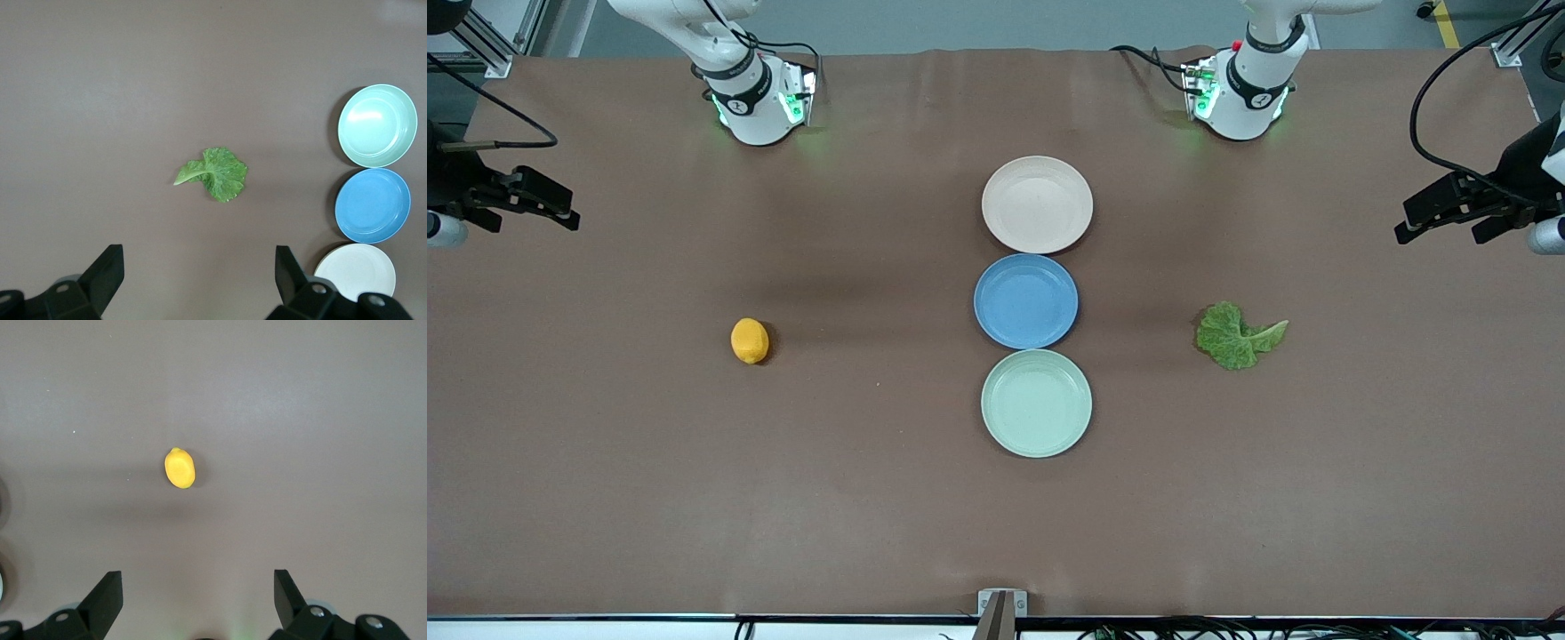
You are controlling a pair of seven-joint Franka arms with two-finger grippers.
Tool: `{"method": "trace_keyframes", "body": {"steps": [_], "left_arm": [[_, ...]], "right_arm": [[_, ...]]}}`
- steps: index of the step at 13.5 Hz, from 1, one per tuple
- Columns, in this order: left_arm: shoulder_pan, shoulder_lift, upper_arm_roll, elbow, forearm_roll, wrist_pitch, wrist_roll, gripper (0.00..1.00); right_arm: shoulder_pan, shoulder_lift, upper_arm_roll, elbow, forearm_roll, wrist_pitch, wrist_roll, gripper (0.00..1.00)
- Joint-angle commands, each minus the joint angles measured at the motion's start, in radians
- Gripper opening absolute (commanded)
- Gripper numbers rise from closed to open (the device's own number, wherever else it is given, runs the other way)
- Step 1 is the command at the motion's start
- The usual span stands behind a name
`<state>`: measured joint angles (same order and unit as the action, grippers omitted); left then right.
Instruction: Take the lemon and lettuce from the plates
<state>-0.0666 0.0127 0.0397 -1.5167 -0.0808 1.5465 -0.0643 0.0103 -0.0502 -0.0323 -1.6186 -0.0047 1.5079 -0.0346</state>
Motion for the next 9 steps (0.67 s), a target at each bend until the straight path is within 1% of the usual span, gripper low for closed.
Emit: {"method": "trace_keyframes", "body": {"steps": [1, 3, 9], "left_arm": [[0.004, 0.007, -0.004, 0.026, 0.070, -0.020, 0.014, 1.00], [0.004, 0.006, -0.004, 0.021, 0.075, -0.022, 0.014, 1.00], [0.002, 0.007, -0.006, 0.021, 0.073, -0.023, 0.009, 1.00]], "right_arm": [[-0.035, -0.036, 0.017, -0.043, -0.003, 0.021, 0.015, 1.00], [-0.055, -0.036, 0.017, -0.047, 0.005, 0.031, 0.006, 1.00], [-0.036, -0.034, 0.017, -0.047, 0.005, 0.035, 0.004, 1.00]]}}
